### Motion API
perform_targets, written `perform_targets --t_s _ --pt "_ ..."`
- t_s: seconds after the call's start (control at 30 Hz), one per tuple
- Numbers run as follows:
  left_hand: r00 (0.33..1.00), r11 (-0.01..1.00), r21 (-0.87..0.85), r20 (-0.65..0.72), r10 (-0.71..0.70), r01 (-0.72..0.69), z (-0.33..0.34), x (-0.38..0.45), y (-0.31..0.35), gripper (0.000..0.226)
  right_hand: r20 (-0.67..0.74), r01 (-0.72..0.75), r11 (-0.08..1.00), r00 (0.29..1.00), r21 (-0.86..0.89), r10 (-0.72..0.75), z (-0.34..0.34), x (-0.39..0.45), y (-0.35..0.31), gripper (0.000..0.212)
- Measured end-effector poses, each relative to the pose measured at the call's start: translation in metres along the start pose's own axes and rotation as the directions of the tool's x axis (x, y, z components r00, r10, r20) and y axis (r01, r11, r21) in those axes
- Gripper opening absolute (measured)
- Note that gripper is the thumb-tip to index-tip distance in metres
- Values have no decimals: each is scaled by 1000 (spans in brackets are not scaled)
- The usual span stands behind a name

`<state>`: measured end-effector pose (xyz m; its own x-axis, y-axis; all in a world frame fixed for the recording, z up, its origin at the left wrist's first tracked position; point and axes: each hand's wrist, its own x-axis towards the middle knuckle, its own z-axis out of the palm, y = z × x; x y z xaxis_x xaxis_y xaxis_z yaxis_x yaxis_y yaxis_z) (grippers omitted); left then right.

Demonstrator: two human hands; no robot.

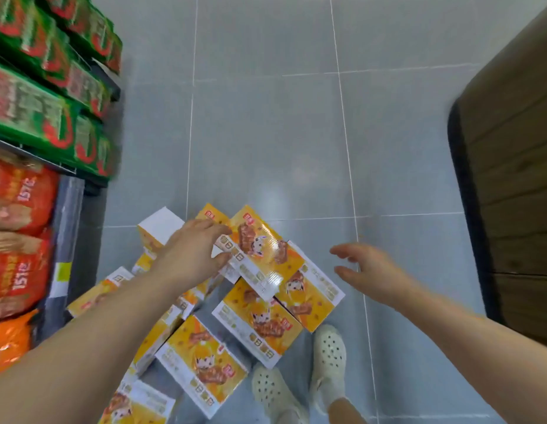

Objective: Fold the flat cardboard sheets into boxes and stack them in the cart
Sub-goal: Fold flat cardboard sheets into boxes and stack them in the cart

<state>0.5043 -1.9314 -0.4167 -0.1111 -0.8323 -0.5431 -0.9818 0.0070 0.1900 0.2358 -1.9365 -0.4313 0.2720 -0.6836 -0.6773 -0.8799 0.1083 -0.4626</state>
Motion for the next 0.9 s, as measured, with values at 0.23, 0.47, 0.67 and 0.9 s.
perform_targets --t_s 0.23,0.47,0.67,0.9 --pt "1000 997 -71 25 -18 20 114 137 -34 56 66 -96 985 994 140 88 97 132 73 42" --pt "980 925 -324 87 -178 197 193 224 -69 95 273 -359 653 933 667 234 175 205 103 57" --pt "977 811 -545 123 -175 213 214 245 -79 108 318 -356 477 934 804 161 210 234 113 78" --pt "967 775 -585 69 -246 239 193 223 -68 124 250 -312 501 950 807 189 210 216 103 82"
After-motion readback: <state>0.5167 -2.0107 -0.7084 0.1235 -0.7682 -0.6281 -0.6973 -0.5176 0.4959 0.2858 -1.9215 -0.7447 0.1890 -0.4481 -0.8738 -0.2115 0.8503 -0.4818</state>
